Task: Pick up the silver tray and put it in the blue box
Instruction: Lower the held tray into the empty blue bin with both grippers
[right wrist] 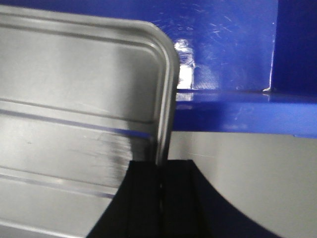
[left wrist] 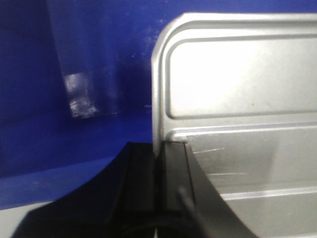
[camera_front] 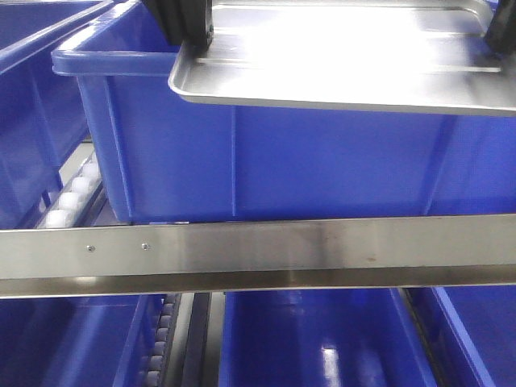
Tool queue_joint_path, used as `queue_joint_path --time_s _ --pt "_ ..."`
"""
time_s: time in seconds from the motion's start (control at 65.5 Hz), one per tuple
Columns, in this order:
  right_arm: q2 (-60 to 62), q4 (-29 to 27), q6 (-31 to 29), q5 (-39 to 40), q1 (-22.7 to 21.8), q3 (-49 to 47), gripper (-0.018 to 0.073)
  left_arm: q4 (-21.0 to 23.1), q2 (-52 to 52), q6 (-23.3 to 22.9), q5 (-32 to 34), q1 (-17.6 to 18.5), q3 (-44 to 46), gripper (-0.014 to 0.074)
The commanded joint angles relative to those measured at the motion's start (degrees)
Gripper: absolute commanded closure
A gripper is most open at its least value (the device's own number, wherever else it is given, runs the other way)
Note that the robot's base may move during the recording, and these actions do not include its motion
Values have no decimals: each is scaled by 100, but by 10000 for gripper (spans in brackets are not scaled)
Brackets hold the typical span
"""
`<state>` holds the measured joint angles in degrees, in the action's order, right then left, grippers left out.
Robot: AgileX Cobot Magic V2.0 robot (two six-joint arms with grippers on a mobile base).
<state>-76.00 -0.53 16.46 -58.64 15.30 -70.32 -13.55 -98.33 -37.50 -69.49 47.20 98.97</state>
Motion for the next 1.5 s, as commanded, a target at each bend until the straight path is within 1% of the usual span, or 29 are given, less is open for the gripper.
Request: queue_joint_path --time_s 0.0,0.595,0.641,0.733,0.87,0.931,1.007,1.114,1.267,1.48 --pt "198 280 -78 194 -29 -222 502 -268 319 71 -496 12 138 702" --pt "198 280 -78 195 -29 -222 502 -243 319 71 -485 12 138 702" --pt "198 280 -83 196 -29 -240 502 -228 319 142 -501 12 164 702" --pt "198 280 -87 105 -29 -418 502 -216 319 428 -513 12 349 702" --pt "198 280 -127 29 -29 -972 502 -233 319 439 -490 12 884 702" --pt "198 280 -177 38 -29 -1229 502 -373 319 439 -417 1 1070 702" --pt "179 282 -207 52 -29 -1561 502 -576 309 451 -216 -20 1274 702" --pt "59 286 -208 52 -29 -1929 502 -565 252 550 132 -138 1411 702" --pt "-297 286 -300 52 -29 -2367 502 -541 25 550 562 -293 1510 701" --pt "-1042 474 -318 125 -34 -2796 502 -541 -325 550 1640 -526 1511 702"
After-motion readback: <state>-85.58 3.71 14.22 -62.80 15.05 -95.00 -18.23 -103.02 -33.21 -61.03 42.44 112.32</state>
